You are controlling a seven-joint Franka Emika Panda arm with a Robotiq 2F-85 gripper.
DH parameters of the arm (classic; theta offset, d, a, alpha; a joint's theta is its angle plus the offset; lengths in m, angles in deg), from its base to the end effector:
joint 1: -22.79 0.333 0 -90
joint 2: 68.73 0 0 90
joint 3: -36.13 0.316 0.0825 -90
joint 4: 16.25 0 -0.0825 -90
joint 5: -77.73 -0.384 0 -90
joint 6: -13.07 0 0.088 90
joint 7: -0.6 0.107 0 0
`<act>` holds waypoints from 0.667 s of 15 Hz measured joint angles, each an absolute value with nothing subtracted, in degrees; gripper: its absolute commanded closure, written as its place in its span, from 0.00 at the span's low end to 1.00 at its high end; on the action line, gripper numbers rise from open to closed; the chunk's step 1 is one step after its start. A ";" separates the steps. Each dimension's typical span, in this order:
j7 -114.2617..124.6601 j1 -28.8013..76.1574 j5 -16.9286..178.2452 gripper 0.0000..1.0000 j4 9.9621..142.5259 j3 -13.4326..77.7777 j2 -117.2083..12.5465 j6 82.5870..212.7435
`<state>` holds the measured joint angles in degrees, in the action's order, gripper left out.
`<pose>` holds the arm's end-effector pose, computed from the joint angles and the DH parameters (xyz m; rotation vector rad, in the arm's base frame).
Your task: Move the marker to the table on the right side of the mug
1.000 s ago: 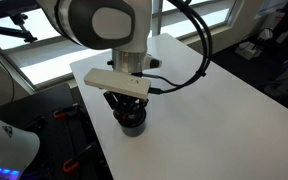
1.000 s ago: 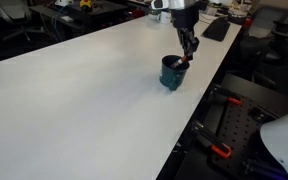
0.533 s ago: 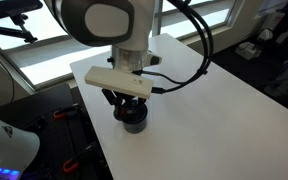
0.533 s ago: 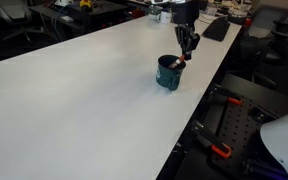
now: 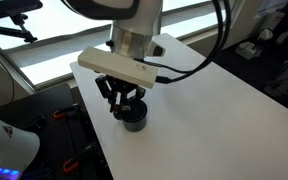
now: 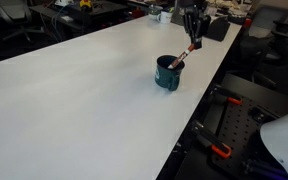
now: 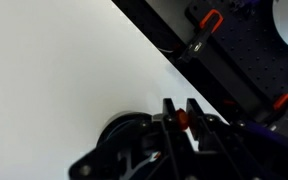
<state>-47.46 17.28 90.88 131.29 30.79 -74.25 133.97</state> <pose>0.3886 -0.0845 0.2725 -2.7988 -1.1940 0.6162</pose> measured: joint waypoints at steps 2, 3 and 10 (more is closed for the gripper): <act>-47.46 17.31 91.23 0.96 129.54 30.83 -75.85 130.38; -47.46 17.33 91.39 0.96 128.64 30.86 -76.72 128.97; -46.98 17.33 96.10 0.96 124.97 30.59 -81.78 129.28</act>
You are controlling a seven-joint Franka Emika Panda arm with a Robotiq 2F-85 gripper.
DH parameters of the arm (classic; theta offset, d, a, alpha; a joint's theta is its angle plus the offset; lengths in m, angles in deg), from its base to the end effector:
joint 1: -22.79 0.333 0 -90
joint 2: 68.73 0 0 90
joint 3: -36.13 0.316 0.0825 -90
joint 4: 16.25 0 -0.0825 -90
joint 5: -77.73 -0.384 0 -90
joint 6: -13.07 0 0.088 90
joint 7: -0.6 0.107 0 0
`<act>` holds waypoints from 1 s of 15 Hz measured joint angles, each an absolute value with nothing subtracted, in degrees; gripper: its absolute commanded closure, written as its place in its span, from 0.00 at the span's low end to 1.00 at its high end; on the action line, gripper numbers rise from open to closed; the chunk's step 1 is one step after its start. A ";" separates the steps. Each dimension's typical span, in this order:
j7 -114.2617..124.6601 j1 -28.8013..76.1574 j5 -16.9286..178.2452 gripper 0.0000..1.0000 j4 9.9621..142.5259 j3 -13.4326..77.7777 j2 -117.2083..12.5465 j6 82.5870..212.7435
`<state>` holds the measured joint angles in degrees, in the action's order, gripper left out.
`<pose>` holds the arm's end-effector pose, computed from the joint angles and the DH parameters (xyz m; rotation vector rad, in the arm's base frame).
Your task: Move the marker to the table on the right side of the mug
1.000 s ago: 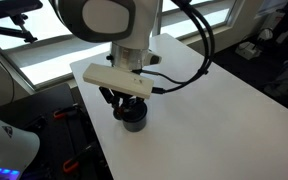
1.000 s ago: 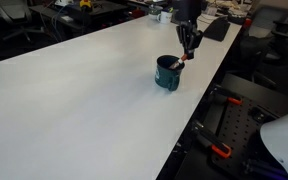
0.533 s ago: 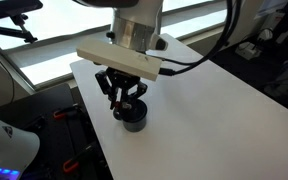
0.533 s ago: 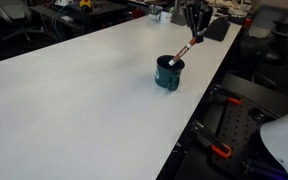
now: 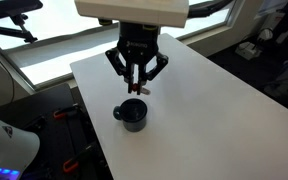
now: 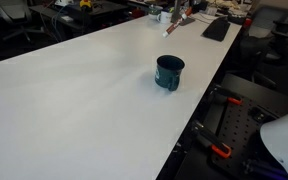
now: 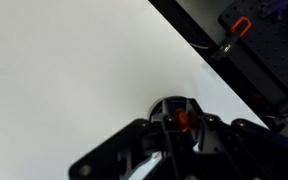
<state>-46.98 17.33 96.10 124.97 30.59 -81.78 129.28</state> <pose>0.4165 -0.0989 0.3656 2.7447 1.1862 -0.4547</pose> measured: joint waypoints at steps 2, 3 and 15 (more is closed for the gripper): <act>-46.28 17.14 98.05 0.96 124.88 29.96 -81.56 131.66; -46.18 17.02 98.90 0.96 124.88 29.50 -81.21 132.93; -40.36 12.47 108.91 0.96 125.34 25.04 -64.38 148.27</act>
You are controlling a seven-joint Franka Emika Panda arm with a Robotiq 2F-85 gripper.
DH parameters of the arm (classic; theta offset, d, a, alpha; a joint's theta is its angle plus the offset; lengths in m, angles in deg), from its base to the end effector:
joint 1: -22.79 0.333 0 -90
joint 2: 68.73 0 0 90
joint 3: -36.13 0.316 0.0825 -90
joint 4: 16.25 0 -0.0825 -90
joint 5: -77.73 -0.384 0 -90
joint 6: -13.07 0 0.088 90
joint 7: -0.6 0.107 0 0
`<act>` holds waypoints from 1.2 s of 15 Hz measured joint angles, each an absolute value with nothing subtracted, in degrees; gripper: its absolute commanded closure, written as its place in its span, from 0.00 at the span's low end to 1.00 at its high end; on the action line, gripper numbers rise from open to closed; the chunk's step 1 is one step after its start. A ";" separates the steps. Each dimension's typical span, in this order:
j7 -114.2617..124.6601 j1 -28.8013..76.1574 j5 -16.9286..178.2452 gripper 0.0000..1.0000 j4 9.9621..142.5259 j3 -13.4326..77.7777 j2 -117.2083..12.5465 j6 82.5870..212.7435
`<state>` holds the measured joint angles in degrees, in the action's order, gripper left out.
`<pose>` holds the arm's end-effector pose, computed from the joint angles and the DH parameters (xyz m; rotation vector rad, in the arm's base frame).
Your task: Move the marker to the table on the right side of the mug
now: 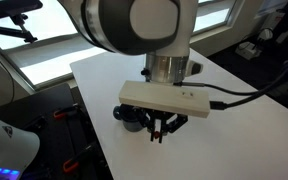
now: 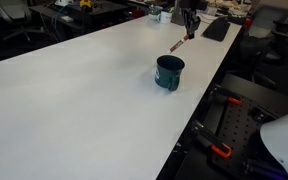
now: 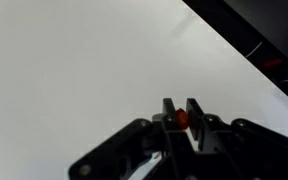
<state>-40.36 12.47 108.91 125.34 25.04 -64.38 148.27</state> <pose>0.4234 -0.1743 0.2502 2.6782 1.0807 -0.5007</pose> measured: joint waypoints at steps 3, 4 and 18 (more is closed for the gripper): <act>-38.46 12.04 110.70 0.96 125.25 24.98 -59.89 149.88; -38.23 11.97 110.97 0.96 125.16 24.98 -58.84 150.02; -38.17 10.39 111.21 0.96 123.86 24.29 -49.85 150.15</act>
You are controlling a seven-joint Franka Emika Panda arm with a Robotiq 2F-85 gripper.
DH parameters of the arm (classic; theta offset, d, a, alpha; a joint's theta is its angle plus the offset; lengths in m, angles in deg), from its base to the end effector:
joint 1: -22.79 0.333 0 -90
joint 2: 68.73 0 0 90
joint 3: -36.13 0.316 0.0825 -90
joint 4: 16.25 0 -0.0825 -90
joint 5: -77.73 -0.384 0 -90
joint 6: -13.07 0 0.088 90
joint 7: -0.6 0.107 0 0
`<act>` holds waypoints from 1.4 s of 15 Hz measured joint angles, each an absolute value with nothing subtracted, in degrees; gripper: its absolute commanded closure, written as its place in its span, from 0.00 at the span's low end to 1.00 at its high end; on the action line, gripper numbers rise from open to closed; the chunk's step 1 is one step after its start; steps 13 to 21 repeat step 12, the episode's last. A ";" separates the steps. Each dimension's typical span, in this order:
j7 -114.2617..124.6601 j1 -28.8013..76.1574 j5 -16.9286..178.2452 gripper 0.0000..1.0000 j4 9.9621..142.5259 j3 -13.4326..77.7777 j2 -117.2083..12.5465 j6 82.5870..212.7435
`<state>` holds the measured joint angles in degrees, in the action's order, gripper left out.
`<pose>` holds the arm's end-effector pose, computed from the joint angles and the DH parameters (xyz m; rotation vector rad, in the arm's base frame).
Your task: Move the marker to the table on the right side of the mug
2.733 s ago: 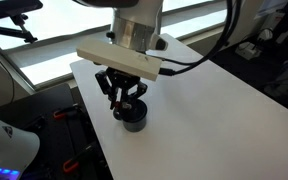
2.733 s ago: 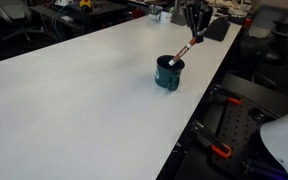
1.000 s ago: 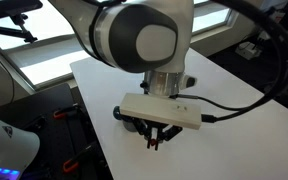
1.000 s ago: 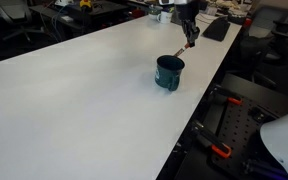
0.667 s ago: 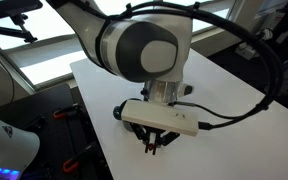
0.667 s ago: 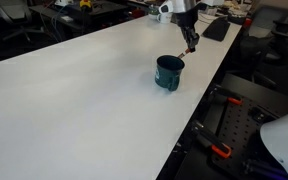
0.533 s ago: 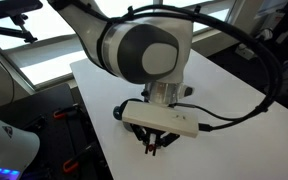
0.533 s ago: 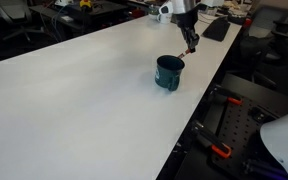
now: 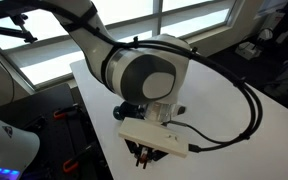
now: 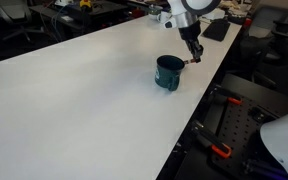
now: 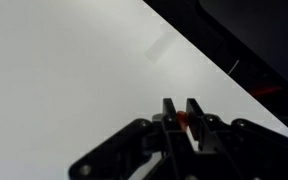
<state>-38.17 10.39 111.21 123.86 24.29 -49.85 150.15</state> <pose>0.3957 -0.1915 0.1484 2.7095 1.0860 -0.7727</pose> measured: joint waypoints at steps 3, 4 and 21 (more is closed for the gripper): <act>-37.67 9.94 111.21 0.74 123.48 24.16 -47.23 150.27; -37.37 9.89 111.21 0.67 123.27 24.16 -46.67 150.27; -37.31 9.86 111.22 0.57 122.75 24.16 -46.13 150.27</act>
